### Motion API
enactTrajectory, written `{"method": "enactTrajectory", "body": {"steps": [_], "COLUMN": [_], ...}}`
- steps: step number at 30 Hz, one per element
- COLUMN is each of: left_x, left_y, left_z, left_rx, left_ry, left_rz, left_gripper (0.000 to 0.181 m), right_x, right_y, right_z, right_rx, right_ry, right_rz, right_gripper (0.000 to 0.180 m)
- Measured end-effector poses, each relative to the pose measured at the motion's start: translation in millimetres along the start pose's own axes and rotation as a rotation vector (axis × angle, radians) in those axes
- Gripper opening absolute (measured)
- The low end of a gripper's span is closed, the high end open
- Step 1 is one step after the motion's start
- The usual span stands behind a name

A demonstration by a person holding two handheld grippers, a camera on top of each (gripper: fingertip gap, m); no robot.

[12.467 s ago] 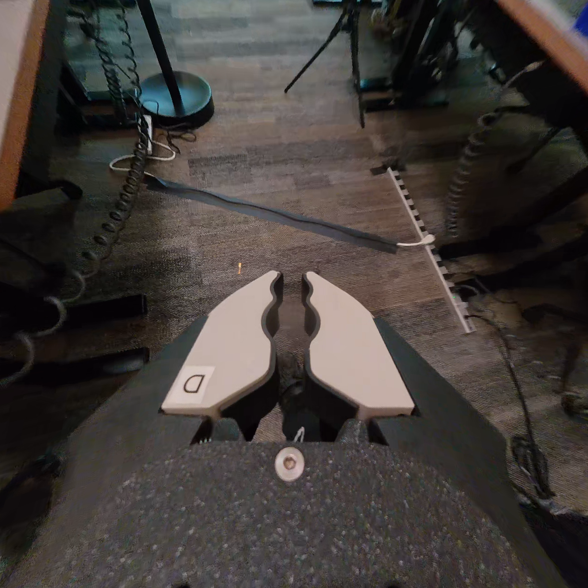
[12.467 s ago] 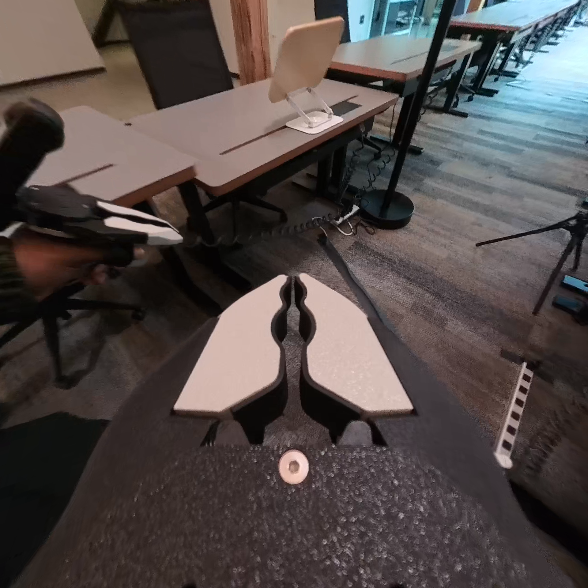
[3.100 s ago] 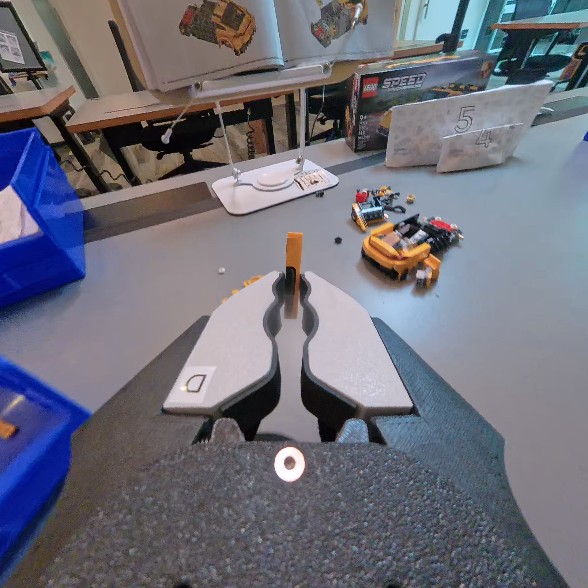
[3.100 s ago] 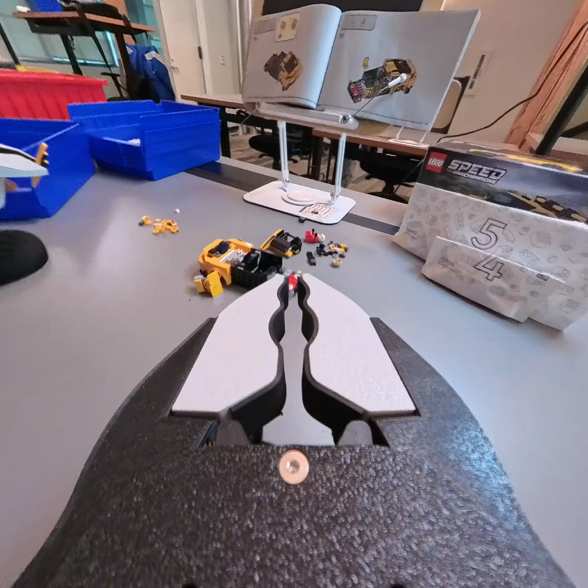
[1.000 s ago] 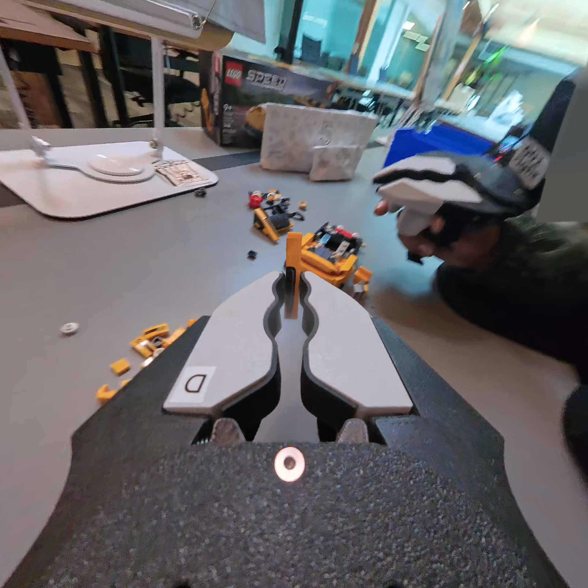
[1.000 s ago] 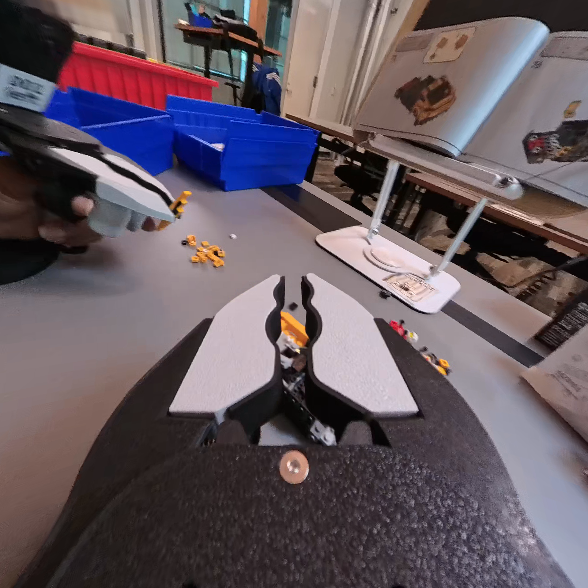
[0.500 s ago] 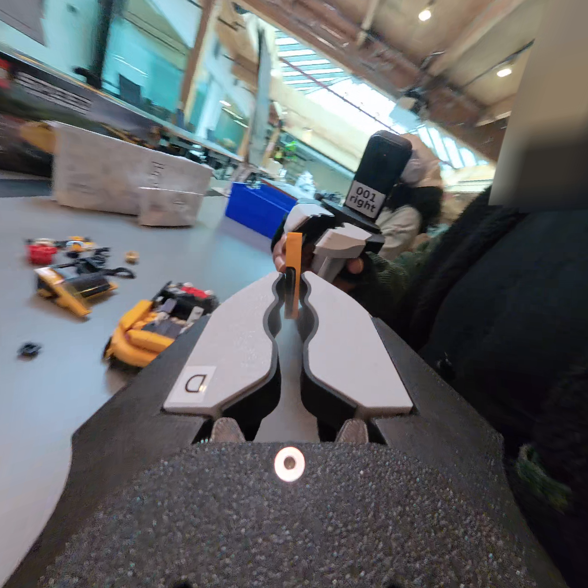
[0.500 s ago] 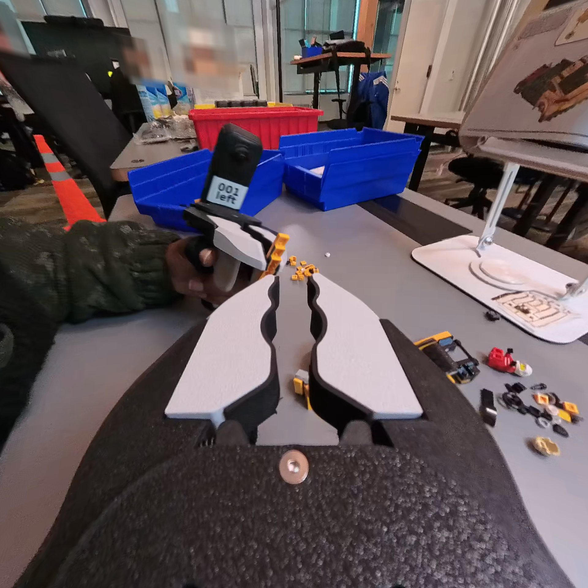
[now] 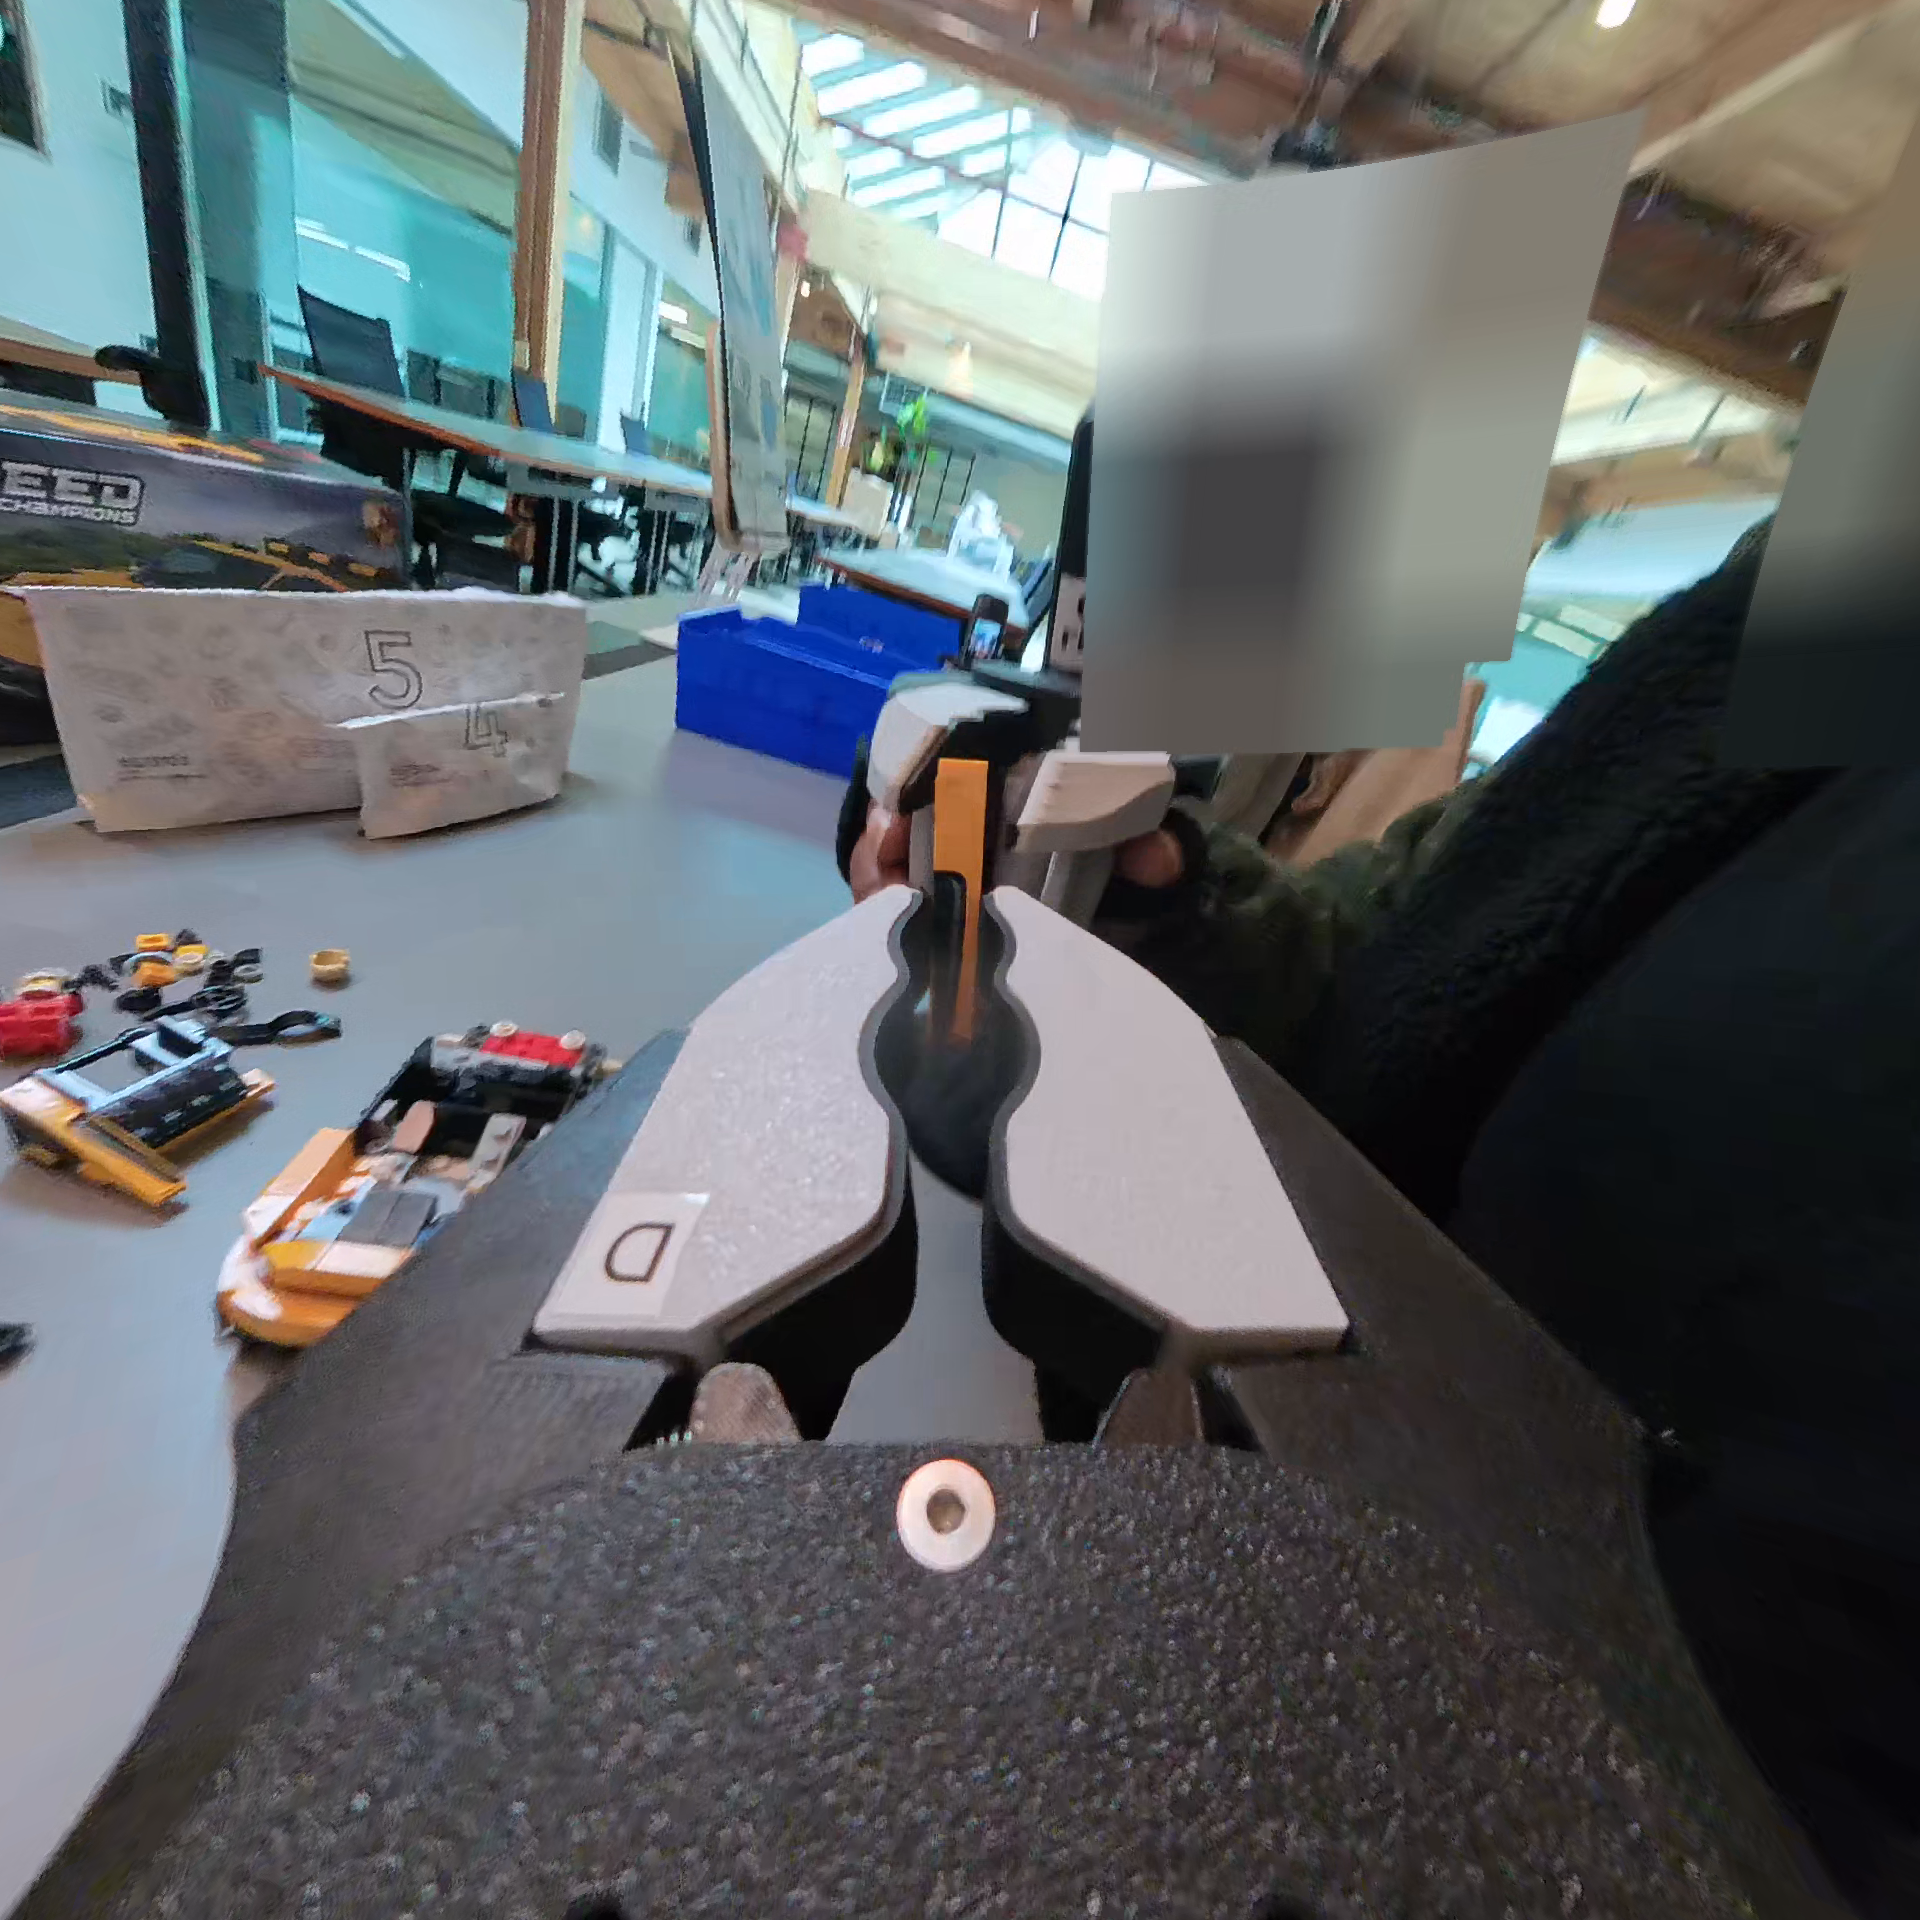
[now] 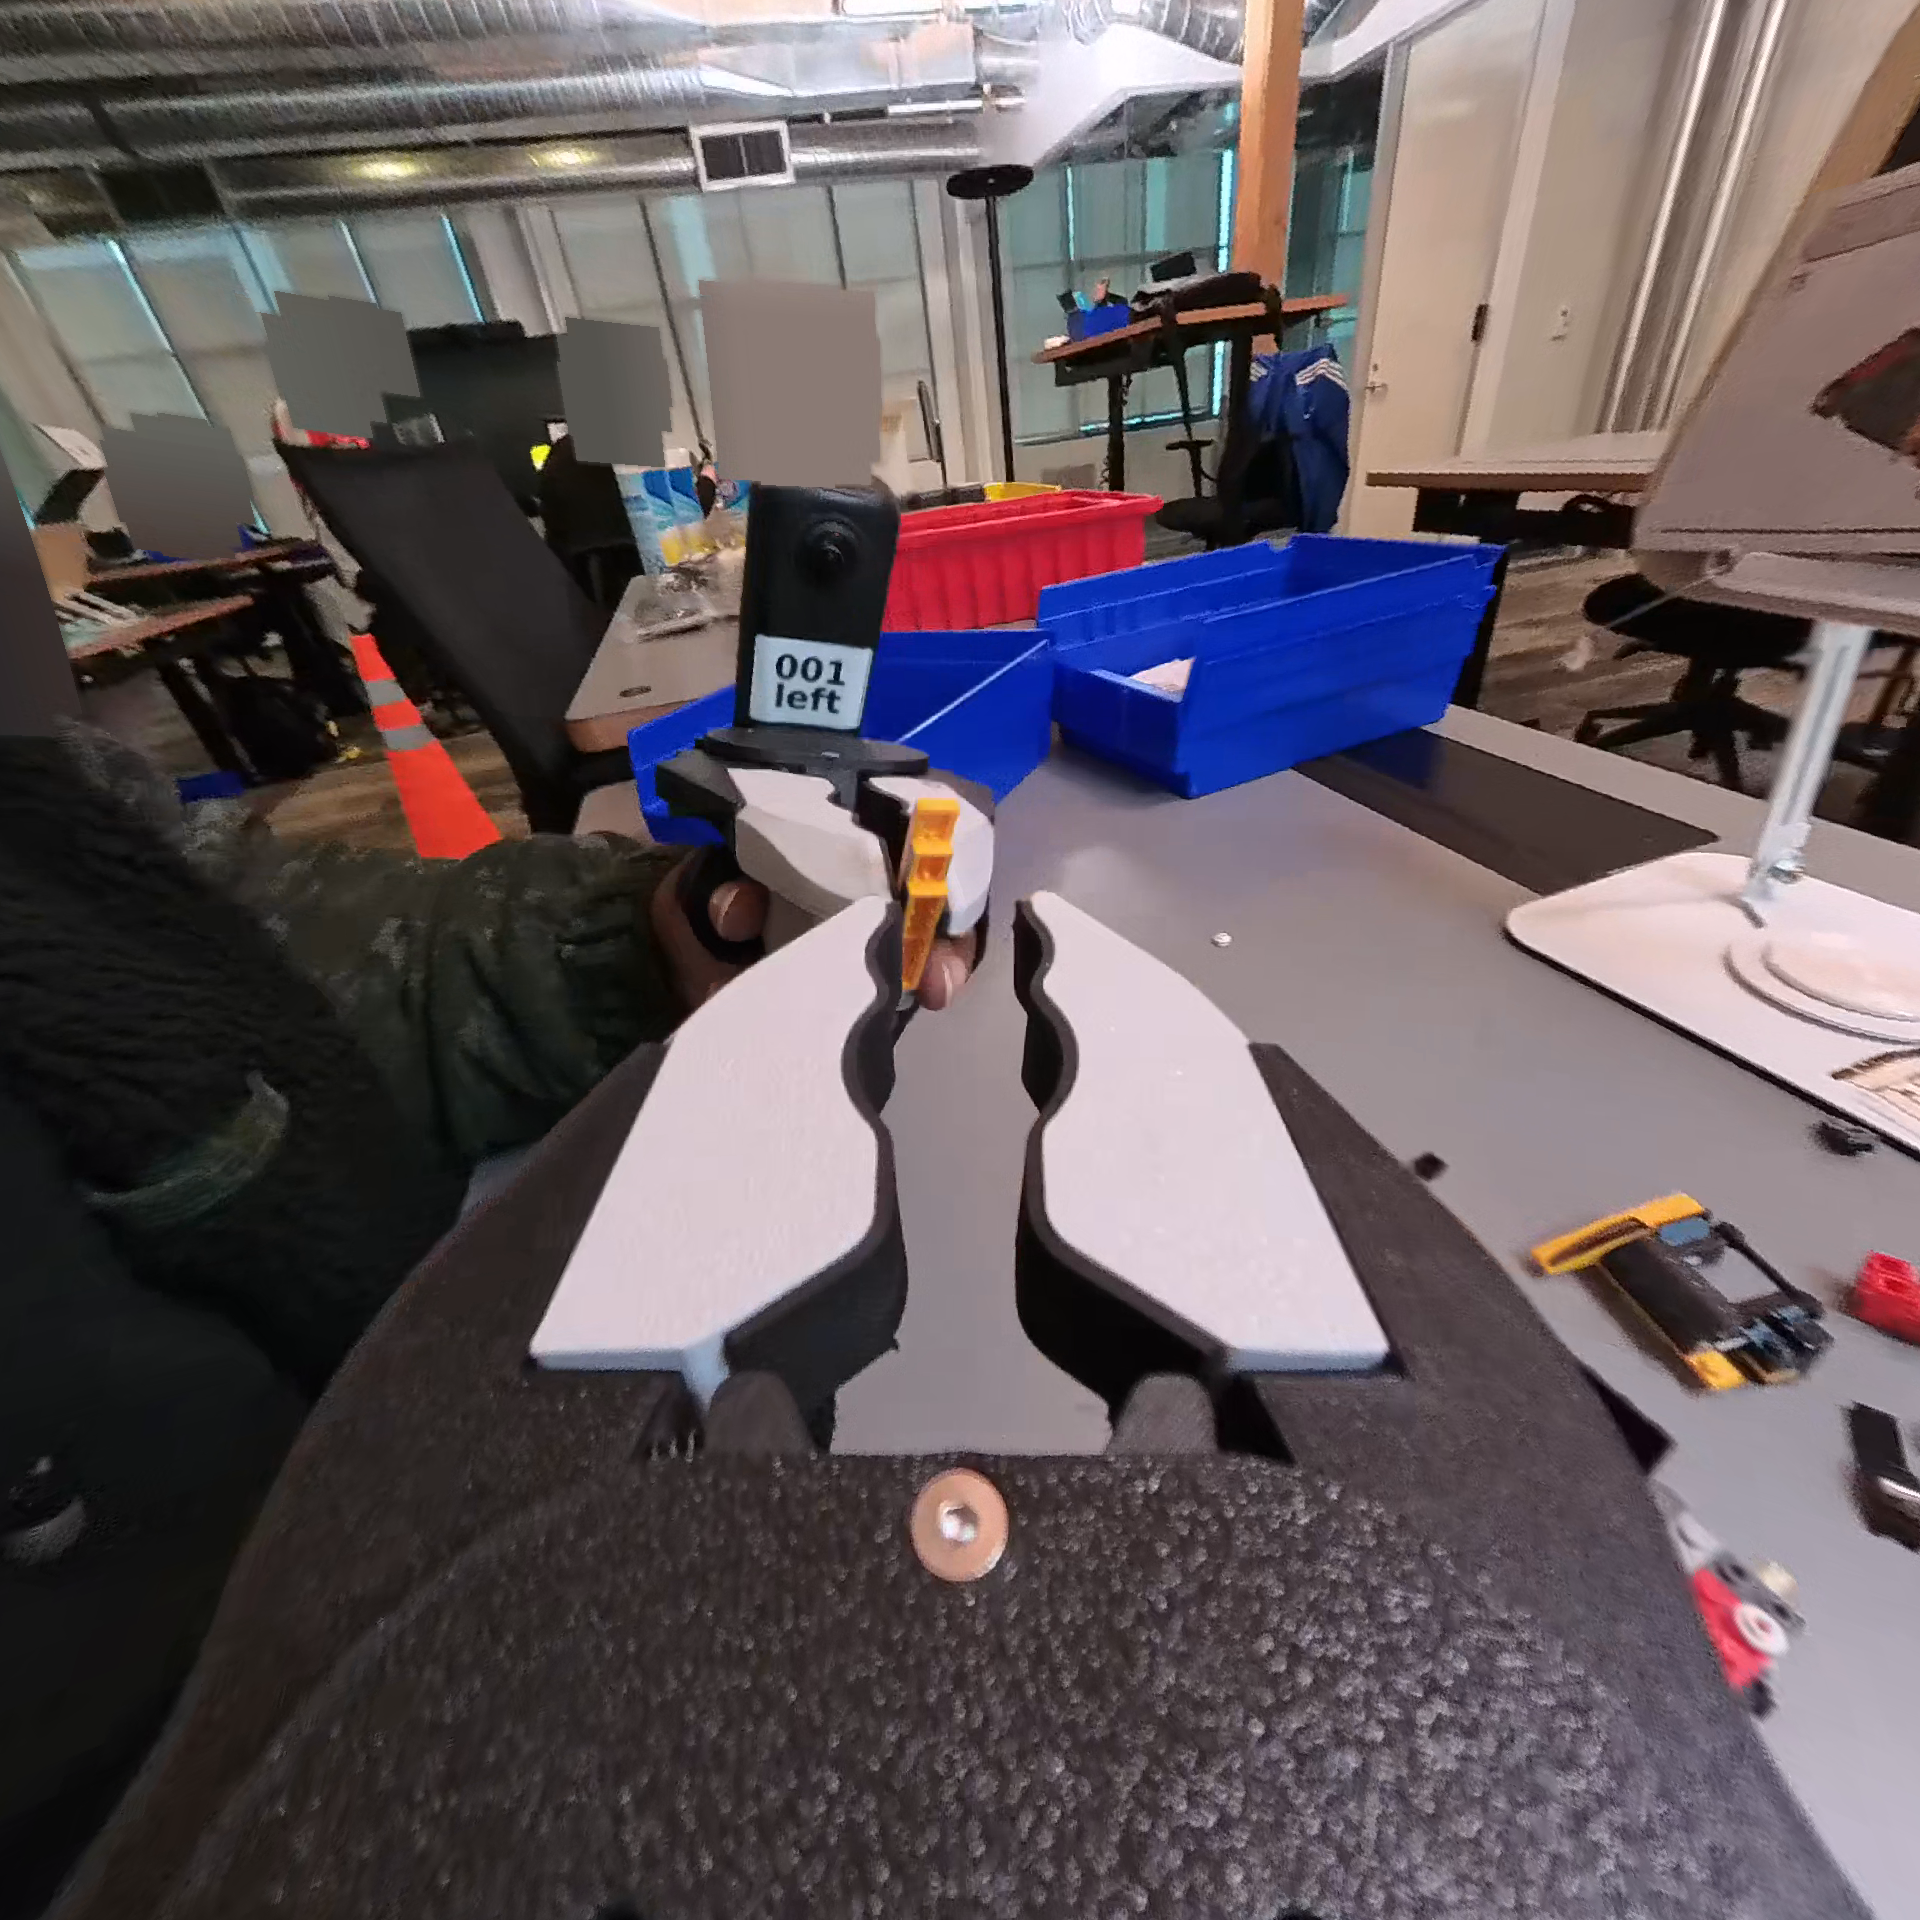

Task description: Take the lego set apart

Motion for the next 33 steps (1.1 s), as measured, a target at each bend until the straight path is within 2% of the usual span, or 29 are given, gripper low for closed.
{"method": "enactTrajectory", "body": {"steps": [7, 10, 13, 16, 19, 25, 28, 33], "left_x": [2, 12, 23, 37, 55, 84, 98, 103], "left_y": [-11, -19, -20, -19, -16, -4, -1, -1], "left_z": [12, 13, 15, 20, 31, 47, 52, 64], "left_rx": [0.256, 0.344, 0.375, 0.401, 0.435, 0.538, 0.532, 0.516], "left_ry": [0.288, 0.365, 0.362, 0.311, 0.293, 0.298, 0.249, 0.22], "left_rz": [-0.138, -0.155, -0.129, -0.133, -0.228, -0.38, -0.399, -0.399], "left_gripper": [0.008, 0.009, 0.011, 0.03, 0.034, 0.032, 0.033, 0.035], "right_x": [2, -3, -11, -22, -49, -133, -166, -188], "right_y": [32, 41, 46, 37, 14, -35, -52, -67], "right_z": [12, 17, 19, 22, 29, 51, 70, 101], "right_rx": [0.155, 0.227, 0.261, 0.276, 0.261, 0.266, 0.345, 0.468], "right_ry": [-0.071, -0.134, -0.189, -0.215, -0.185, -0.103, -0.072, 0.032], "right_rz": [-0.071, -0.141, -0.161, -0.154, -0.053, 0.318, 0.46, 0.543], "right_gripper": [0.02, 0.009, 0.008, 0.008, 0.008, 0.009, 0.009, 0.009]}}
Point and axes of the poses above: each gripper's, where its closed fingertips meet, y out along the fingers, z out of its underside, x = y × z across the jaws, the point moved 5 cm from there along -y, back along the fingers, and after that the axes turned 6 degrees about x, right-handed, at the moved point
